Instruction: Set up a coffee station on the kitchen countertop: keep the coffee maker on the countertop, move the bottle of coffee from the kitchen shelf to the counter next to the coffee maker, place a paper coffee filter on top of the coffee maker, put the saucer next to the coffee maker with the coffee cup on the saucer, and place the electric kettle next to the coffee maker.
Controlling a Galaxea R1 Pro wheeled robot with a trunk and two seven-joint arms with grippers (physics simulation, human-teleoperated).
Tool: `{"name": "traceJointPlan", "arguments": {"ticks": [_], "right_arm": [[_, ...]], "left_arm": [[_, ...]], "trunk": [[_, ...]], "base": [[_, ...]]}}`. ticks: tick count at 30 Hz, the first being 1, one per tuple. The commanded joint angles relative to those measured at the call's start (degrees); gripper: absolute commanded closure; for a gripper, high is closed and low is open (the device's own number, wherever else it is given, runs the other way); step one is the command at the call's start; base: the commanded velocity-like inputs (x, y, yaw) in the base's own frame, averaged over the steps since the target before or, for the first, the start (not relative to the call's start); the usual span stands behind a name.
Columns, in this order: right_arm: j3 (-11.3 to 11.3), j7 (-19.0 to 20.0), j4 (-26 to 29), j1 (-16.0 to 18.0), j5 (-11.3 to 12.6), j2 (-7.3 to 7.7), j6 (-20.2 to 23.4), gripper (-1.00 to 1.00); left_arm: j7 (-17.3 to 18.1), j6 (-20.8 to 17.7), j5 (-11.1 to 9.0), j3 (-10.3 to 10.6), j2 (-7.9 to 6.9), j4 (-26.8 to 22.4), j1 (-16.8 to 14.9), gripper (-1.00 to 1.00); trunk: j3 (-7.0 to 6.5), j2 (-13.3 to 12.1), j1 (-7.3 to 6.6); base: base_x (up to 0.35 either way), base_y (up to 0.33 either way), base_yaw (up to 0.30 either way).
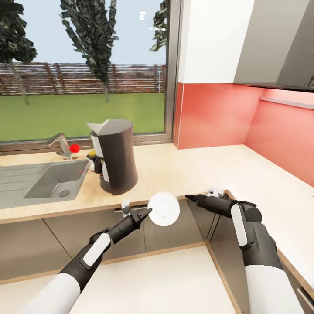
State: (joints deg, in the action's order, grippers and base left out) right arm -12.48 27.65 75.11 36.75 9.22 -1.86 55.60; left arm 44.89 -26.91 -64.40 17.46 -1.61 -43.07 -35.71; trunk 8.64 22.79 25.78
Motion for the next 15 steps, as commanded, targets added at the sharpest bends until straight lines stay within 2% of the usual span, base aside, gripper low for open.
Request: {"name": "traceJointPlan", "arguments": {"ticks": [1, 7, 15], "right_arm": [[-0.18, 0.12, 0.03, 0.07, 0.09, -0.07, 0.38, -1.00], [-0.18, 0.12, -0.07, 0.07, 0.02, -0.08, 0.38, -1.00], [-0.18, 0.12, -0.32, 0.07, -0.03, -0.10, 0.38, -1.00]], "left_arm": [[-0.04, -0.34, -0.53, 0.21, -0.06, 0.00, -0.06, 1.00], [-0.05, -0.34, -0.53, 0.14, -0.11, -0.03, -0.06, 1.00], [0.01, -0.36, -0.55, 0.04, -0.45, 0.06, -0.04, 1.00]], "trunk": [[0.13, 0.13, 0.00], [0.13, 0.13, 0.00], [0.13, 0.13, 0.00]], "base": [[-0.344, 0.141, 0.000], [-0.344, 0.141, 0.030], [-0.344, 0.141, 0.238]]}}
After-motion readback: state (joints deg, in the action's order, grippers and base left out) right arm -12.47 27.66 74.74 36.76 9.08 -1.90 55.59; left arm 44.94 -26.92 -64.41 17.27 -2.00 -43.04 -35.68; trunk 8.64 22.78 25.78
